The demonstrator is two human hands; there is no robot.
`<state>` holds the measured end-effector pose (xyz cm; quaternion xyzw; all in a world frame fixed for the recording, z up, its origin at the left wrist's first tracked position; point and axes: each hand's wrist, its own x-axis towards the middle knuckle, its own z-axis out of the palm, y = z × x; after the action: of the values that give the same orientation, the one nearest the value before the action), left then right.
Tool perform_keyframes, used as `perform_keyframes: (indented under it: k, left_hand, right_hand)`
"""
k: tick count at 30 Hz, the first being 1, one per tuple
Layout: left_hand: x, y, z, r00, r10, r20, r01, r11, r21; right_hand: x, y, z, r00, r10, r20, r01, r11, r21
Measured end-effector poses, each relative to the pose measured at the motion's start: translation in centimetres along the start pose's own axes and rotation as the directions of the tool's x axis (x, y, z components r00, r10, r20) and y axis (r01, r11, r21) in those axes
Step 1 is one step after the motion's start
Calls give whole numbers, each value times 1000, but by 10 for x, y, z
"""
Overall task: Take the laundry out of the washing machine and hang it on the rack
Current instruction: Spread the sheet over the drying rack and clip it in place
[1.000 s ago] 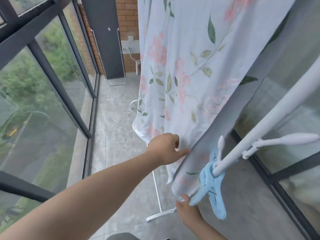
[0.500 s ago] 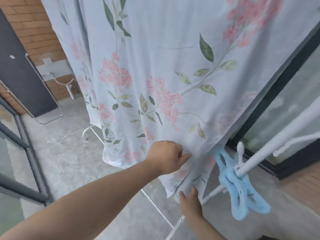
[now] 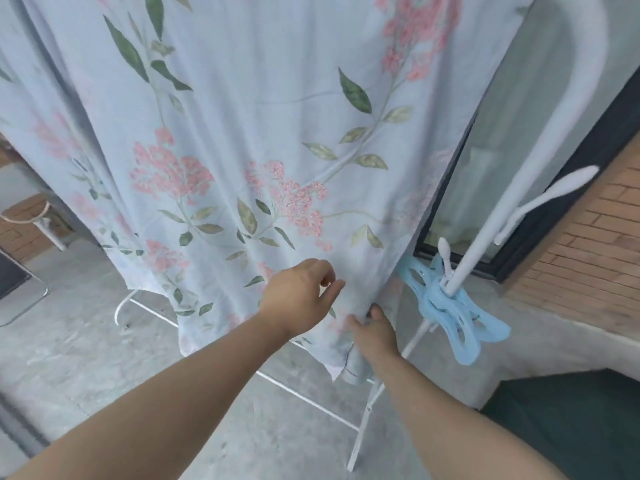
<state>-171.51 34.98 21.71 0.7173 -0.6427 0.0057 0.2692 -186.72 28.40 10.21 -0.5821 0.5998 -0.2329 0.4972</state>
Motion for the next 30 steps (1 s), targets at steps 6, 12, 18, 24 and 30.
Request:
perform_keyframes:
  k: [6,12,18,24,30]
  left_hand:
    - [23,40,-17,970,210,-126,-208,978,24]
    - [34,82,-19,974,226,-30,-205,927,314]
    - [48,113,-2,986,153,63,-165,939,303]
    - [56,132,15,978,184,101,-205,938,279]
    - [63,144,28,982,156,109,-177,959,221]
  right_hand:
    - [-27,12,6,994,-84,64,90,992,-88]
    - [-50,39,-11,995,-73,75,77,995,-55]
    - [-72,60,-32,999,-42,-9,42,999,-4]
    - [-89,71,-60,989,-78,-129,66,993,-97]
    - [-95,75,-75,984,-79,-157,56,987,-149]
